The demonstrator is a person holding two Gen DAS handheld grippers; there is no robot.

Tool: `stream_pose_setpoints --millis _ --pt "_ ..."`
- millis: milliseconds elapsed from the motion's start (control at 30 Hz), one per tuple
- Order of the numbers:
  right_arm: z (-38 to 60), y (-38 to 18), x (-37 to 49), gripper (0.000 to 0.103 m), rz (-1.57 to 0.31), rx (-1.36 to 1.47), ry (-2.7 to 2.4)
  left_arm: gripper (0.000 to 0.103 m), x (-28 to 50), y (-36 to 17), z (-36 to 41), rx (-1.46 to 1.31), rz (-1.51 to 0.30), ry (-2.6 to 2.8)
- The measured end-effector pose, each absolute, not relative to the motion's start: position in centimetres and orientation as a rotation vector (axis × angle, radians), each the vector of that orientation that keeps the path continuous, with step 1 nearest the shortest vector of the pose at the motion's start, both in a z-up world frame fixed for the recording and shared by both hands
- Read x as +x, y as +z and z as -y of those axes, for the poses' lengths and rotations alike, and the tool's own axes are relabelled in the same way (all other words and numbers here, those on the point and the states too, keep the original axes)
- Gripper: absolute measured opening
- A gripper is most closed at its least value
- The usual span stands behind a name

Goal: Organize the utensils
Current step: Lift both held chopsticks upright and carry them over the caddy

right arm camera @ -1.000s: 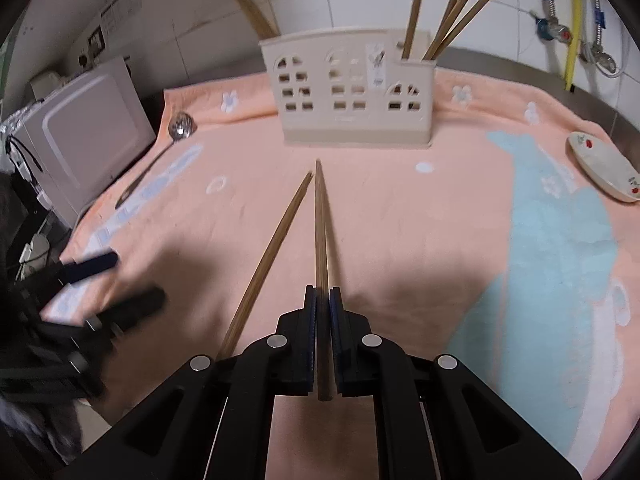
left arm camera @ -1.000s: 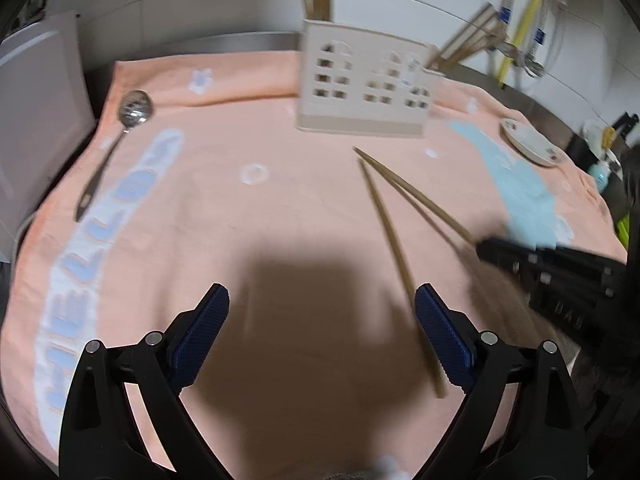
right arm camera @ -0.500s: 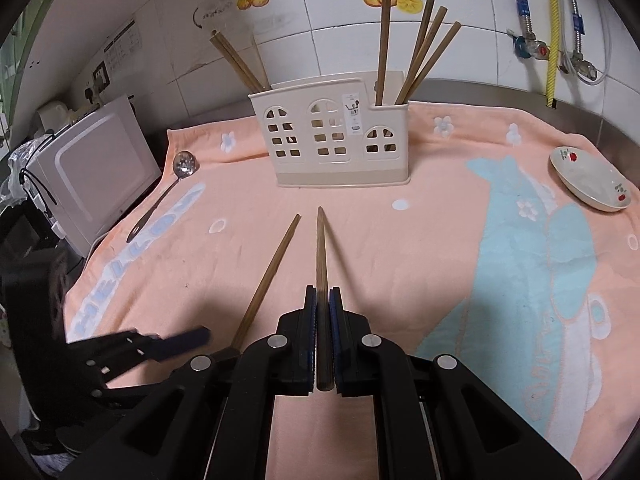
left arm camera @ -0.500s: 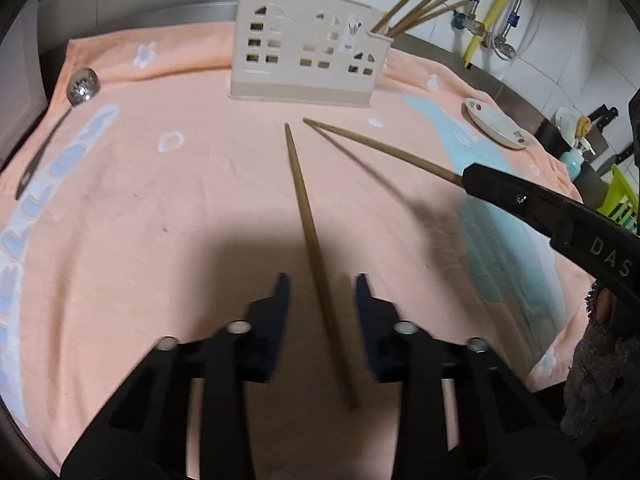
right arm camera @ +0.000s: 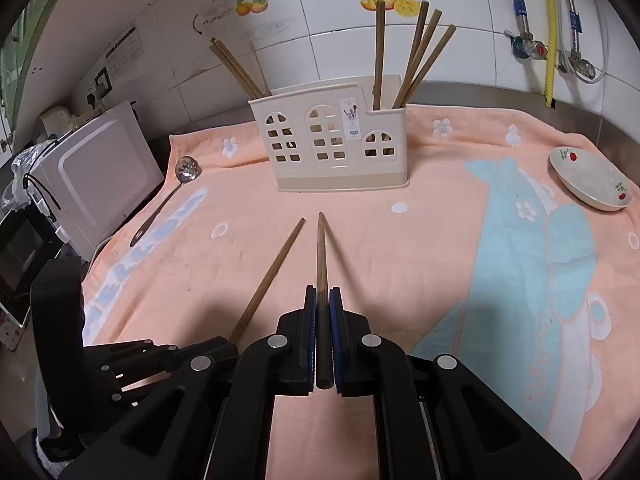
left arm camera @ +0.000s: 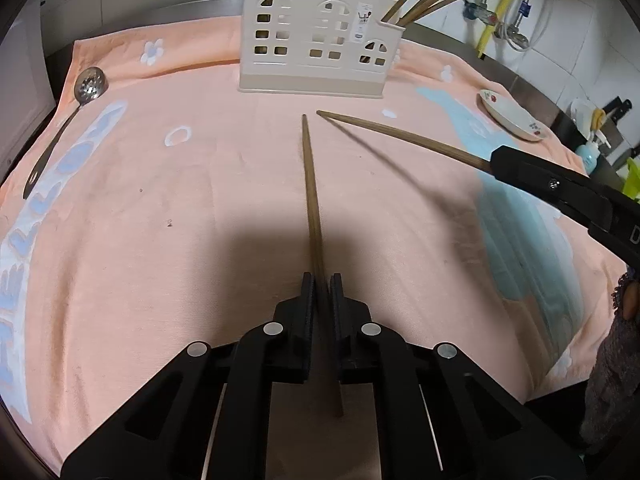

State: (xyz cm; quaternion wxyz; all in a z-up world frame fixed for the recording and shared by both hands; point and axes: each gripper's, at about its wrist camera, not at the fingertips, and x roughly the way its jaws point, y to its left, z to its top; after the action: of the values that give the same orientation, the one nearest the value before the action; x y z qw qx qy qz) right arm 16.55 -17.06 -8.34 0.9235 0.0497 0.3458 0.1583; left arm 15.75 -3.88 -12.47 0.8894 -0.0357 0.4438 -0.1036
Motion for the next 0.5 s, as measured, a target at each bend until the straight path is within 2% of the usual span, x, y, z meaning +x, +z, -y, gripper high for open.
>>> stream_pose_setpoints --millis 500 --pt "17.9 -2.5 18.6 0.006 -0.613 0.075 0.364 0.006 17.1 -3.3 1.4 -0.039 -0.685 -0.294"
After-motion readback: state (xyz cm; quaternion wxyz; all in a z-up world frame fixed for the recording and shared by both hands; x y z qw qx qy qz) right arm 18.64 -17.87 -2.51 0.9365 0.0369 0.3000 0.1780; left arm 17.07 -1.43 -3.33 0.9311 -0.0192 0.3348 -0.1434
